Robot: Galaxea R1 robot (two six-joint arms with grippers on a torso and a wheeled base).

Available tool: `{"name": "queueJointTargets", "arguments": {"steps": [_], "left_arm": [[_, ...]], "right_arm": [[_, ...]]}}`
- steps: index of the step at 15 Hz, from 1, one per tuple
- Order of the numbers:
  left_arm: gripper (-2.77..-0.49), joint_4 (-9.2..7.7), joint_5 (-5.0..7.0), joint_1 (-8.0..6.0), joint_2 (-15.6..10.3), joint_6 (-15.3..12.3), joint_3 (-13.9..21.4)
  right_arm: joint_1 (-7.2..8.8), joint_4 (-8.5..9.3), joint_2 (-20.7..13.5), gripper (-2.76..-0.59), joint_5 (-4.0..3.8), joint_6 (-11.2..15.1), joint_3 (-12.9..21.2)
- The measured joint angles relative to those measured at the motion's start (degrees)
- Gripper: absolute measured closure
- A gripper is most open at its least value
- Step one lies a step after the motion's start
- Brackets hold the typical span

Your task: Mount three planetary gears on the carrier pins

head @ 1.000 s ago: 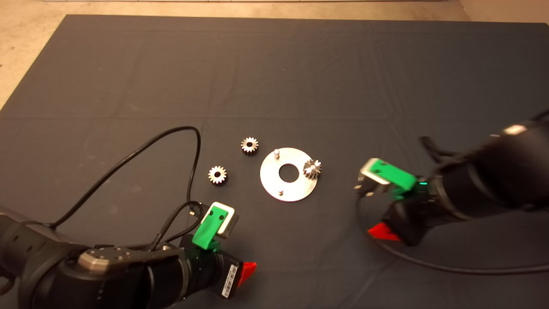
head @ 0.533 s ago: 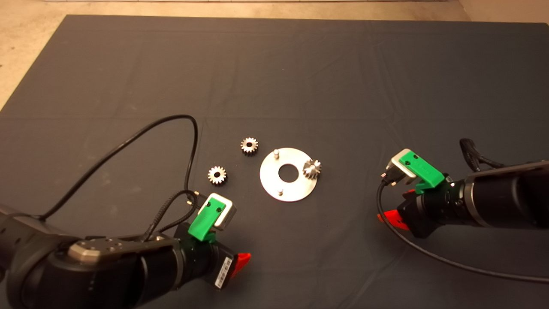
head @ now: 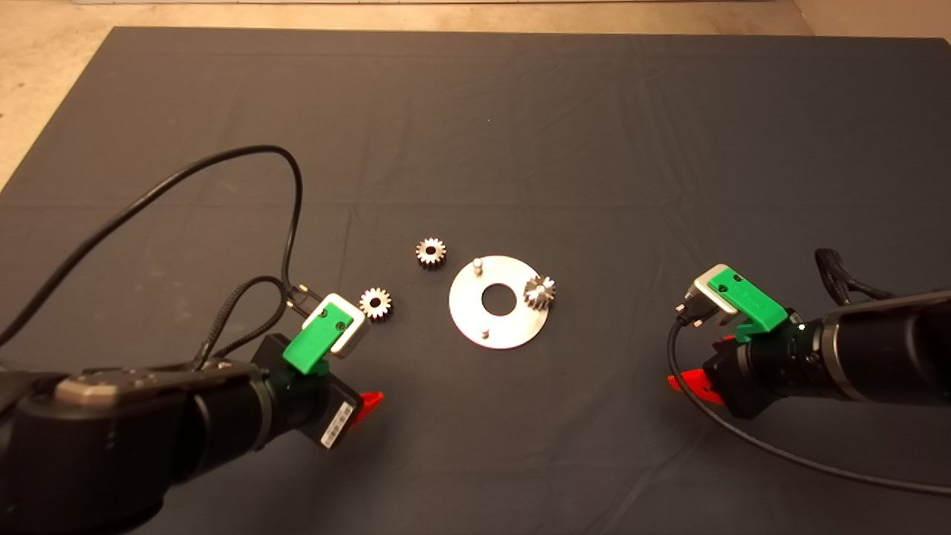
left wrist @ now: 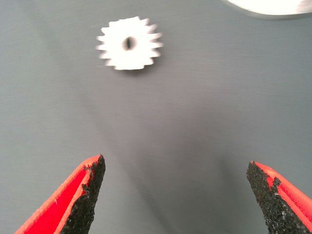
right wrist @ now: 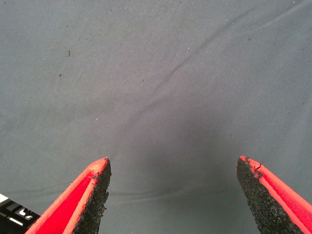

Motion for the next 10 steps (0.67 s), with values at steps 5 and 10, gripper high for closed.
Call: {"name": "queueJointTargets", "arguments": {"steps": [5,10], "left_arm": [[-2.06,2.69,0.10,-0.12,-0.24,1.81,-9.65],[-2.06,3.68,-2.43,-1.00,4.49,1.85,-12.86]], "right_arm": [[0.00,0.00,-0.12,-1.89,0.12,-0.91,0.02],[0.02,0.00,-0.11,-1.89,0.17,-2.26,0.05]]}}
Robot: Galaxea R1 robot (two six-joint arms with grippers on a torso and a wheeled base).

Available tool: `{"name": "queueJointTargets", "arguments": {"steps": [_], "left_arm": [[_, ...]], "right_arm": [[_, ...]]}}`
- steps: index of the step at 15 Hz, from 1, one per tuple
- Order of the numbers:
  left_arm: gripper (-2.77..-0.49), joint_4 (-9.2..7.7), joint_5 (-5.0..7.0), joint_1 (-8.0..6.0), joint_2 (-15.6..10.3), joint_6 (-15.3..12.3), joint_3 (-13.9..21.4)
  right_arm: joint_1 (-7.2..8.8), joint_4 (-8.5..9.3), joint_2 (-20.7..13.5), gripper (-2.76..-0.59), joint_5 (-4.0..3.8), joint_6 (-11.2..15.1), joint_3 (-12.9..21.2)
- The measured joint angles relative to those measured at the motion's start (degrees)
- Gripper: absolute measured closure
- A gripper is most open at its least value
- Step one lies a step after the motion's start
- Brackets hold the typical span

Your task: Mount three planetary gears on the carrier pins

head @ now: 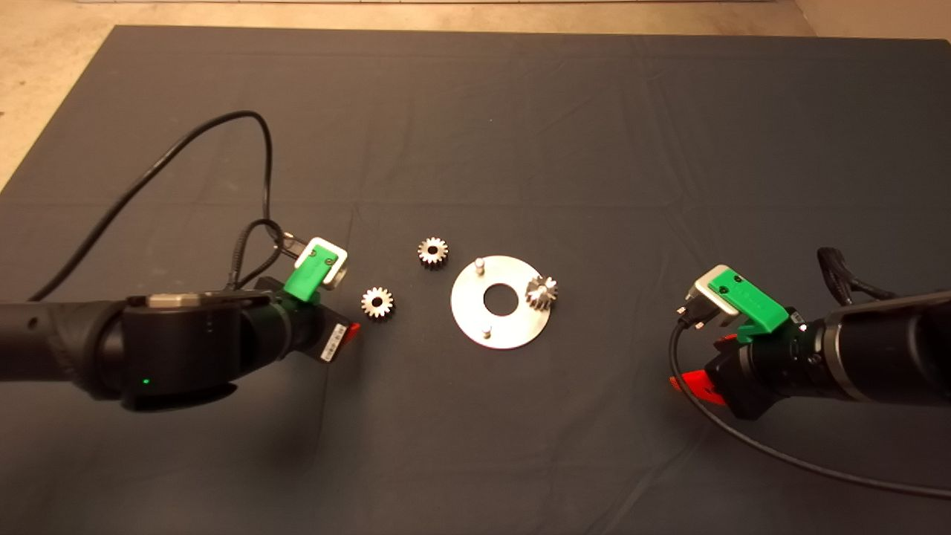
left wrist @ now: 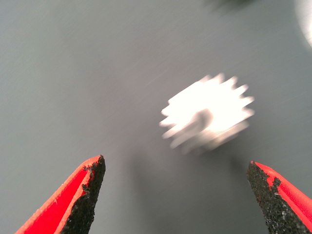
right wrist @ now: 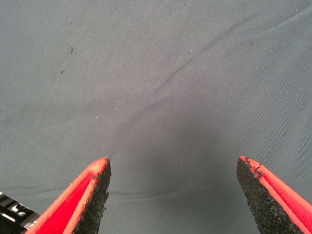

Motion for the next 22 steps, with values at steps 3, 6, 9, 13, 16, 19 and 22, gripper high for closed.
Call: {"name": "queueJointTargets", "arguments": {"steps": [3,6,9,13,16,19,22], "left_arm": [[-2.06,0.28,-0.56,-0.88,2.39,-0.63,-0.42],[-2.06,0.41,-0.50,-0.86,2.68,-0.67,-1.48],[-2.06,1.66,-0.52,-0.86,2.71,-0.67,-2.04],[-2.06,2.28,-0.59,-0.83,2.71,-0.67,-3.34],[-2.06,2.99,-1.00,-0.66,2.74,-0.67,-4.85],[-2.06,3.18,-1.09,-0.36,3.87,-0.67,-4.85],[-2.06,3.20,-1.44,-0.38,4.29,-1.45,-4.84]], "right_arm": [[-0.02,0.00,-0.49,-1.89,-0.15,-0.83,0.00],[0.00,0.00,-0.61,-1.89,-0.04,-1.60,0.00],[-0.02,0.00,-1.39,-1.89,-0.21,-1.82,0.00],[0.00,0.00,-1.39,-1.89,-0.14,-1.93,0.00],[0.00,0.00,-1.60,-1.89,-0.16,-2.02,0.00],[0.01,0.00,-1.74,-1.89,-0.06,-2.04,0.00],[0.00,0.00,-2.18,-1.89,-0.16,-2.15,0.00]]}}
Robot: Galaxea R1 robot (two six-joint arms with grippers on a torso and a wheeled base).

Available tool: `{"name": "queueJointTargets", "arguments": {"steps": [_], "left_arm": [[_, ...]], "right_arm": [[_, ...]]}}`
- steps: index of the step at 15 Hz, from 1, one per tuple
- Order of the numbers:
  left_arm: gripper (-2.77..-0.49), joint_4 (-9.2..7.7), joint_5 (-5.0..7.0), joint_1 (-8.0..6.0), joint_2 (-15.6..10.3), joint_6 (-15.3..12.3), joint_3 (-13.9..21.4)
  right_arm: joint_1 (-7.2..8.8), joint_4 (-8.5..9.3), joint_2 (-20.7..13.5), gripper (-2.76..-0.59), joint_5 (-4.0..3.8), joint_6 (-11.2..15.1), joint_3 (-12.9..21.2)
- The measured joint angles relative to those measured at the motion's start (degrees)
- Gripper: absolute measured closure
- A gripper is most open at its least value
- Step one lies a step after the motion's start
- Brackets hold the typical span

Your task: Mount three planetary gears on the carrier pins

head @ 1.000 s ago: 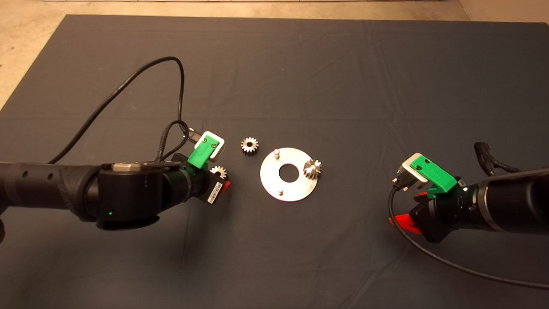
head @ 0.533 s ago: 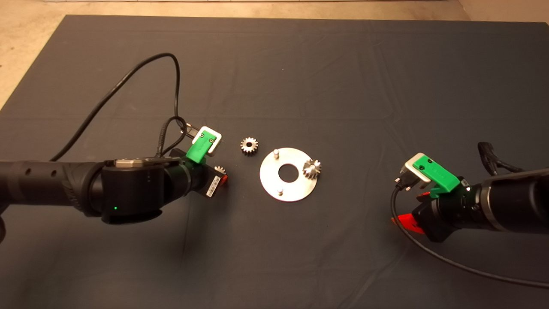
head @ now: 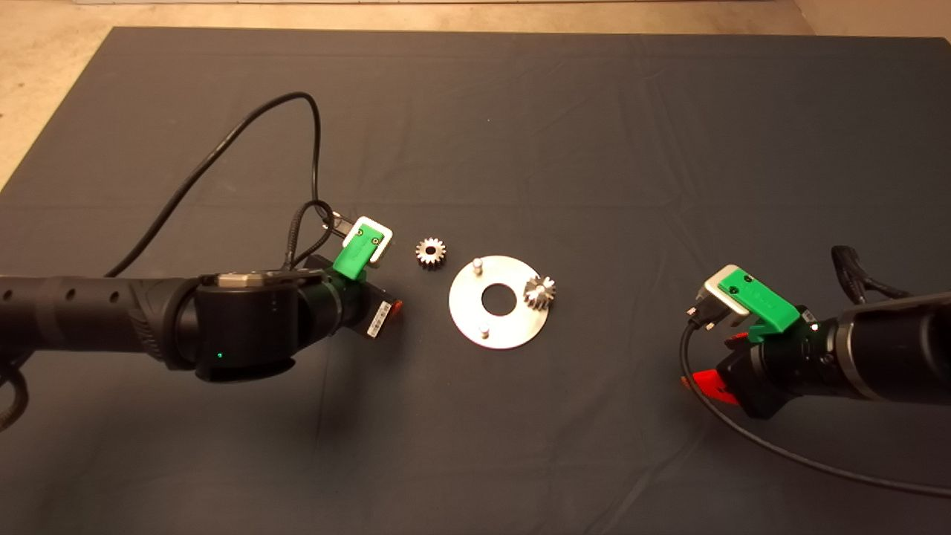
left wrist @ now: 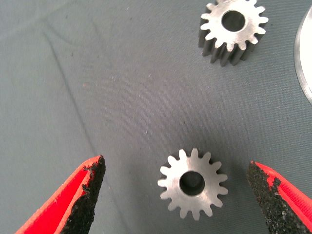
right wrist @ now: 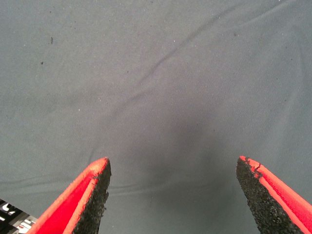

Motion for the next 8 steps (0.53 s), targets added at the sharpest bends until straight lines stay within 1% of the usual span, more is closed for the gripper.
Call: {"name": "queueJointTargets", "arguments": {"steps": [2,5,6,7,8], "left_arm": [[-2.06,0.39,0.02,0.02,-0.04,-0.93,0.00],[-2.06,0.83,0.00,0.02,-0.01,-0.95,0.00],[-2.06,1.14,0.00,0.30,-0.01,-0.95,0.00],[-2.06,1.47,0.00,0.92,-0.01,-0.98,0.00],[-2.06,1.93,0.02,1.95,-0.01,-1.04,0.00]], "right_arm": [[0.04,0.00,0.00,-1.89,0.06,-0.13,0.00],[0.04,0.00,-0.02,-1.89,0.06,-0.34,0.00],[0.04,0.00,-0.02,-1.89,0.06,-0.39,0.00],[0.04,0.00,-0.02,-1.89,0.06,-0.53,0.00],[0.15,0.00,-0.02,-1.89,0.11,-0.55,0.02]]}}
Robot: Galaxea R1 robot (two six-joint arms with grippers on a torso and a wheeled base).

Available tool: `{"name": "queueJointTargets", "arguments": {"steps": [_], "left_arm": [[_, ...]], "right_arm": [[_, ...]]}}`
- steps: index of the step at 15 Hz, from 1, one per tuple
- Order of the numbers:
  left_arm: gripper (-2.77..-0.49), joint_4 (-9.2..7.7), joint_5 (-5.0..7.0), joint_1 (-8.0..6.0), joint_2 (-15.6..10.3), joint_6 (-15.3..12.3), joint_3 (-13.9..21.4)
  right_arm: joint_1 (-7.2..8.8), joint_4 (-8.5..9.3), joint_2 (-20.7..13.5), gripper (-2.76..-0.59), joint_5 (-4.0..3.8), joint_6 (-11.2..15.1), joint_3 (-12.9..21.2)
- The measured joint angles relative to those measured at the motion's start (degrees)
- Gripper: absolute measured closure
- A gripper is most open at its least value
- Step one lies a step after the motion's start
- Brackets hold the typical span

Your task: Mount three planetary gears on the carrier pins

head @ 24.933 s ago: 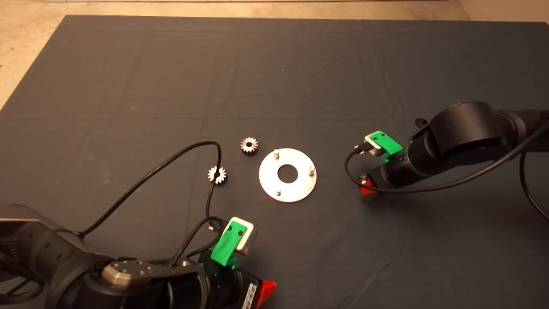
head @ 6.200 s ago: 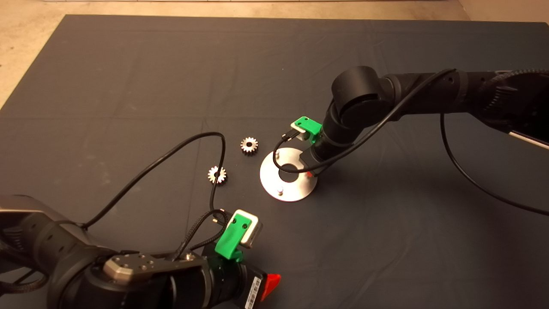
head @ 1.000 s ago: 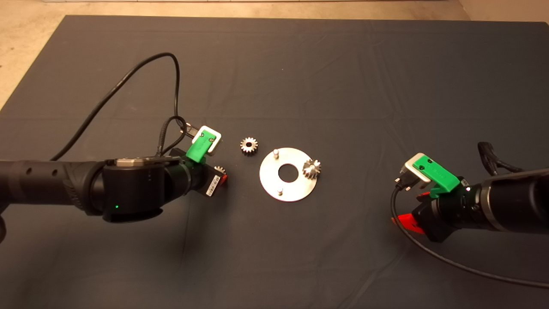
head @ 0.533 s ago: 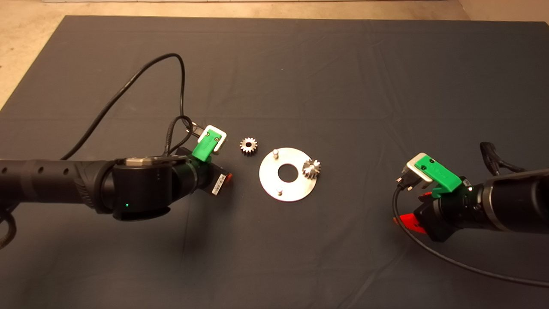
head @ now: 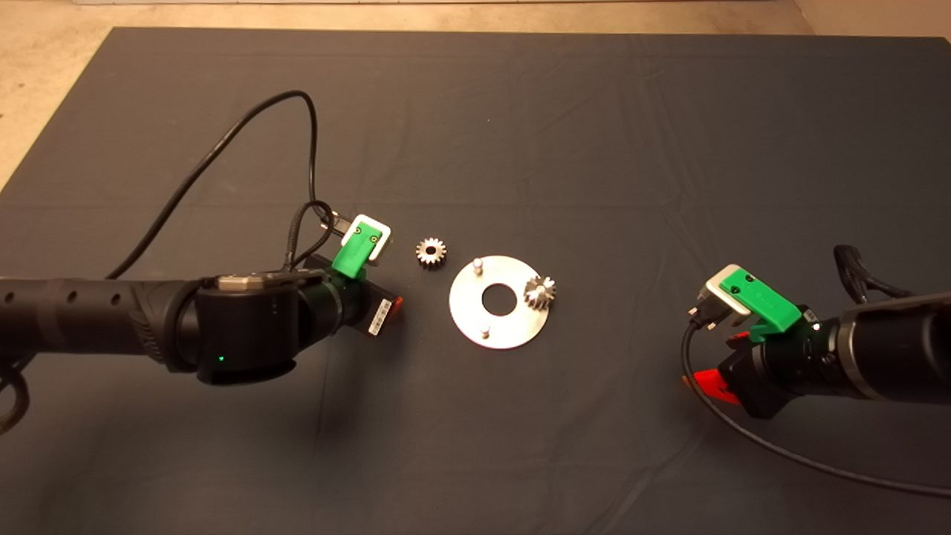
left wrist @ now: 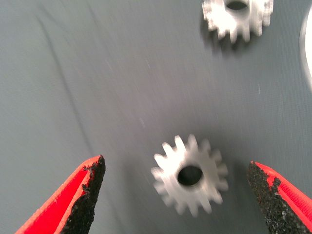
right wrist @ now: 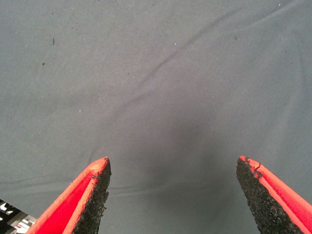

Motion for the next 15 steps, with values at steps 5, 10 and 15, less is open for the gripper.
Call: {"name": "queueJointTargets", "arguments": {"steps": [5,10,15], "left_arm": [[-2.06,2.00,-0.02,1.07,0.00,-0.94,0.00],[-2.06,3.37,-0.02,1.95,0.00,-0.99,0.00],[-2.06,3.81,-0.24,2.51,0.00,-1.01,-0.01]], "right_arm": [[0.00,0.00,0.00,-1.89,-0.01,-0.17,-0.02],[0.03,0.00,0.00,-1.89,-0.02,-0.20,-0.02],[0.33,0.02,0.00,-1.89,-0.02,-0.20,-0.02]]}}
